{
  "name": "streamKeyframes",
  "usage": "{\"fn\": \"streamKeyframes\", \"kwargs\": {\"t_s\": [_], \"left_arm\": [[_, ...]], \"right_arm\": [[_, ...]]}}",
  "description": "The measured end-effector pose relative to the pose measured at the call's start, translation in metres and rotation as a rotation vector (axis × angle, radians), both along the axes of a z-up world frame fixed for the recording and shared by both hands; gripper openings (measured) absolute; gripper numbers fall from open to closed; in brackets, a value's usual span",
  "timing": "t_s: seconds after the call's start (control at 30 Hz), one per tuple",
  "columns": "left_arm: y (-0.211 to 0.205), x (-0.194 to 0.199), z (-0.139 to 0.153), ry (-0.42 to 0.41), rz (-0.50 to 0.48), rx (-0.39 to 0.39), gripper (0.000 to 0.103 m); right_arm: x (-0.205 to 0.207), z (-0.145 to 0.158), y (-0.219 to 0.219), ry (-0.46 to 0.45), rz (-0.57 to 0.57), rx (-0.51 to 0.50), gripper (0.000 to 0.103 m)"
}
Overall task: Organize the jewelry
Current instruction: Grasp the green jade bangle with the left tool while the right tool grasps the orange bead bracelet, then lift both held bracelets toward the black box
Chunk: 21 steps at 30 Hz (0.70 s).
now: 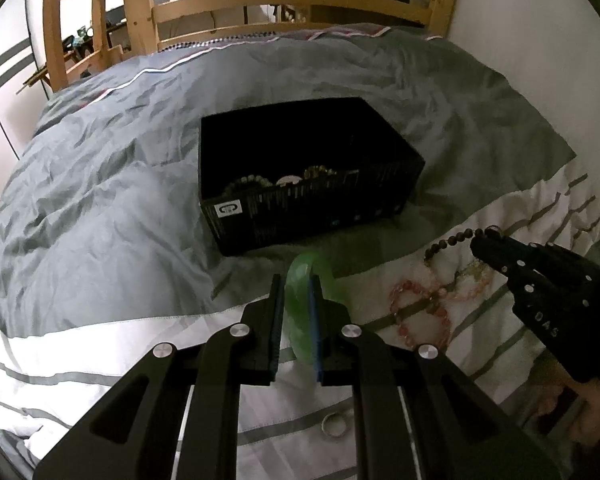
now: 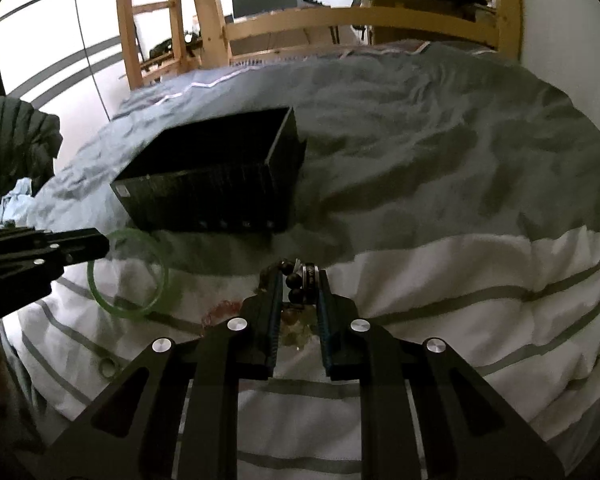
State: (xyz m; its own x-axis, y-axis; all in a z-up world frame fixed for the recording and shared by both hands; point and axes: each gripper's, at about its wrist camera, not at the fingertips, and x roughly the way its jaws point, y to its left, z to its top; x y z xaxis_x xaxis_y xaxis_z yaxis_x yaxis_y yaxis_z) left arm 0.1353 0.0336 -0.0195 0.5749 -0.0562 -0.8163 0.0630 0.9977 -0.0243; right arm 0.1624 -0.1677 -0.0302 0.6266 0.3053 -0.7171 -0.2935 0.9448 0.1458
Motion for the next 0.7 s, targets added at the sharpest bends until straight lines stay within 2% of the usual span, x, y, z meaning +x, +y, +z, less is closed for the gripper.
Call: {"fn": "streamKeyframes", "kwargs": {"t_s": [0.1, 0.7], "left_arm": [[0.001, 0.000, 0.003, -0.010, 0.005, -0.001, 0.011], [0.006, -0.005, 0.028, -0.113, 0.027, -0.010, 0.012]], "right_arm": [[-0.002, 0.008, -0.003, -0.031, 0.003, 0.043, 0.015], [-0.015, 0.042, -0.006, -0.163, 0.009, 0.137, 0.015]]}}
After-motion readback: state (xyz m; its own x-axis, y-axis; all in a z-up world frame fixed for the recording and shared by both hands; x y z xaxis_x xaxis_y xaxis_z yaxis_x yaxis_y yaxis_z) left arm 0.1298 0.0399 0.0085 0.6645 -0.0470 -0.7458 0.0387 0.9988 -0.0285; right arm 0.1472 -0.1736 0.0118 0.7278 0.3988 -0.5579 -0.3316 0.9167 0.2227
